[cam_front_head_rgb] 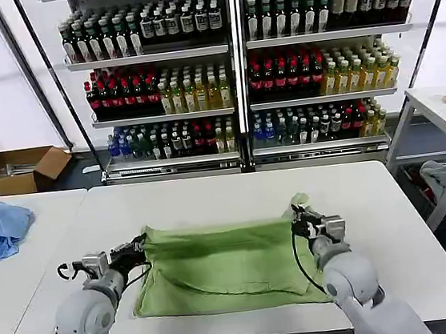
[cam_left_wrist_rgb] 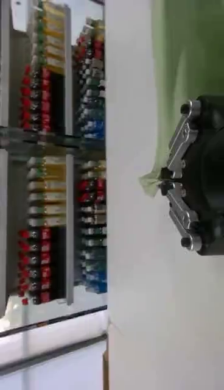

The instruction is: Fold and organize the clothes.

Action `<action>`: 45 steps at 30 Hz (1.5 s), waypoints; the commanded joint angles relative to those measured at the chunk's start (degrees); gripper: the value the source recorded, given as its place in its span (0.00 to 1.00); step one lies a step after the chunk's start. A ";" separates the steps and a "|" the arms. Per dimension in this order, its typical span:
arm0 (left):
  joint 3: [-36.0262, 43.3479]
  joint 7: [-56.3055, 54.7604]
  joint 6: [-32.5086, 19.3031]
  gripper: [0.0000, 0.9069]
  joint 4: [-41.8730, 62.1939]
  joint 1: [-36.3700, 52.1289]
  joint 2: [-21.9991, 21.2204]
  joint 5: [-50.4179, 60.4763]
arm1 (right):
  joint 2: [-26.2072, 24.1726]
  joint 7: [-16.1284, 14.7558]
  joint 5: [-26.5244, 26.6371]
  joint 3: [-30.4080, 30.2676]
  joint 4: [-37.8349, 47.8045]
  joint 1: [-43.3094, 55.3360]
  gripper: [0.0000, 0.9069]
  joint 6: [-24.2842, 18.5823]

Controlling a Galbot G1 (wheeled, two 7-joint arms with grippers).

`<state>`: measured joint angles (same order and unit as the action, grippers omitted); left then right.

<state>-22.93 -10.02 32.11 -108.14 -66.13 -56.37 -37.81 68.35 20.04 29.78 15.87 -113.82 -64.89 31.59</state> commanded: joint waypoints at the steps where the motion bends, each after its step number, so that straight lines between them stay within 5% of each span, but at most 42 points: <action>1: -0.86 0.49 -0.04 0.02 -3.19 -6.27 1.13 1.47 | 1.52 -0.20 -5.04 4.17 -6.80 -12.58 0.00 -0.21; 2: -0.74 0.55 -0.01 0.02 -3.14 -6.52 1.21 1.48 | 1.87 -0.35 -5.51 4.01 -6.34 -12.46 0.00 -0.20; 4: -0.69 0.96 -0.02 0.39 -3.05 -7.14 1.59 1.72 | 3.13 -0.66 -7.32 3.42 -4.47 -11.72 0.00 -0.07; 5: -0.72 1.30 -0.02 0.66 -3.03 -7.51 1.93 1.69 | 3.73 -0.86 -7.95 3.26 -3.79 -11.32 0.23 -0.06; 6: -0.79 1.57 -0.05 1.00 -3.03 -7.80 2.36 1.72 | 4.07 -0.92 -8.38 3.19 -3.35 -11.02 1.00 -0.02; 21: -5.24 0.39 -4.52 1.00 -6.69 -13.68 3.12 4.93 | 8.75 -3.54 -19.09 3.88 -4.48 -13.71 1.00 -6.37; 28: -6.86 -3.05 -10.55 1.00 -10.31 -16.28 2.18 4.98 | 9.24 -3.78 -22.14 3.39 -6.50 -15.47 1.00 -8.73; 36: -6.93 -4.92 -15.25 1.00 -11.73 -19.38 -3.45 13.77 | 7.41 -3.83 -24.55 4.17 -9.13 -18.08 1.00 -11.19; 45: -3.06 -4.86 -13.92 1.00 -6.92 -17.15 -11.15 17.14 | 4.13 -3.35 -23.94 4.94 -9.03 -18.26 1.00 -11.67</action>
<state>-28.22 -13.81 20.08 -117.58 -83.23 -59.93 -26.15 74.32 16.71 7.27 20.34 -121.87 -82.13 21.26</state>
